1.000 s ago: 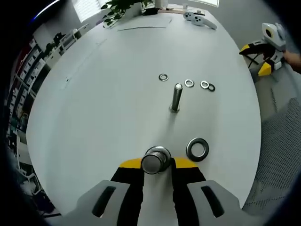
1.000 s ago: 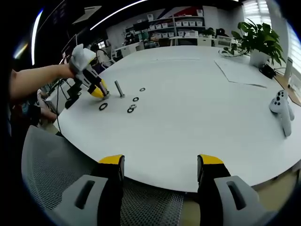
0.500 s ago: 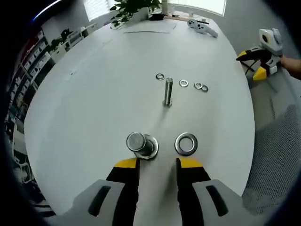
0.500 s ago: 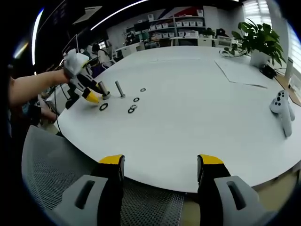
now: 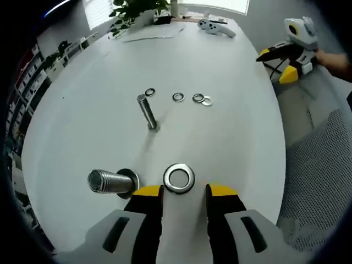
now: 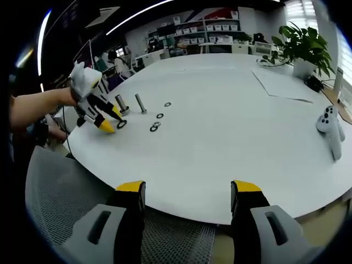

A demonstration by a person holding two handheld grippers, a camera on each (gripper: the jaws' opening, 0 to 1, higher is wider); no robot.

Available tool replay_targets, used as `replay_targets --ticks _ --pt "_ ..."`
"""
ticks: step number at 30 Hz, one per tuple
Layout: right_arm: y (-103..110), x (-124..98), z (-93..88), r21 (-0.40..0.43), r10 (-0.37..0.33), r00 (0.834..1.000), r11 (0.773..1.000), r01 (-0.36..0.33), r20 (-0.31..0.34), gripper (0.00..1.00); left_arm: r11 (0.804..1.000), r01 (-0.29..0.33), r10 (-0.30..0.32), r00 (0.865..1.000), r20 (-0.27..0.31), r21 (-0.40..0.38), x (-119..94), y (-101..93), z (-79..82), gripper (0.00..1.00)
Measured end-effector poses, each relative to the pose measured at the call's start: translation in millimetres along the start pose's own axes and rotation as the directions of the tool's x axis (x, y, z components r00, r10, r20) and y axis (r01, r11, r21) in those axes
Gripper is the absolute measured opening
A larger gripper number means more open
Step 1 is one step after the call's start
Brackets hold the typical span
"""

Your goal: Place the washer onto the threaded stud by aligning its center hole with the stud, sliding it down to the base, and recovering from edge contact or off-axis alignment until the washer reaches the visible bottom stop.

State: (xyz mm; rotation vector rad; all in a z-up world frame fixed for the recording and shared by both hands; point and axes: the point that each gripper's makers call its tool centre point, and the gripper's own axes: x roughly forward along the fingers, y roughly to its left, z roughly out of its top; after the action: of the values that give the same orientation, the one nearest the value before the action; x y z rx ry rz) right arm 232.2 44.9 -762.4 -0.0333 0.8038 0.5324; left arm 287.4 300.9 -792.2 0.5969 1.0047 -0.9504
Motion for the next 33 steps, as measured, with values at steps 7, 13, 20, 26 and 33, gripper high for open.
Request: replay_targets --ticks 7,13,20,26,33 --pt "1.3 0.5 -0.3 -0.006 0.008 1.000 1.000 -0.008 -0.004 0.65 1.000 0.002 -0.002 1.000 -0.026 0.018 1.1 -0.7 -0.5 0.29" --pt "2.3 0.6 -0.5 -0.007 0.013 1.000 1.000 -0.013 -0.006 0.65 1.000 -0.002 0.004 0.997 -0.075 0.024 3.3 1.3 -0.3 0.32" --pt "2.5 0.7 -1.2 -0.011 0.012 1.000 1.000 -0.012 -0.011 0.65 1.000 -0.006 0.006 0.998 -0.062 0.004 5.3 0.6 3.2 0.34" --pt "2.2 0.5 -1.3 -0.006 0.010 1.000 1.000 -0.010 -0.009 0.65 0.999 0.011 -0.009 0.999 -0.053 0.042 6.3 -0.4 5.2 0.34" --pt "2.9 0.6 -1.3 -0.009 0.012 1.000 1.000 -0.013 -0.012 0.65 0.999 0.015 -0.012 0.998 -0.066 0.052 6.0 -0.8 5.9 0.35"
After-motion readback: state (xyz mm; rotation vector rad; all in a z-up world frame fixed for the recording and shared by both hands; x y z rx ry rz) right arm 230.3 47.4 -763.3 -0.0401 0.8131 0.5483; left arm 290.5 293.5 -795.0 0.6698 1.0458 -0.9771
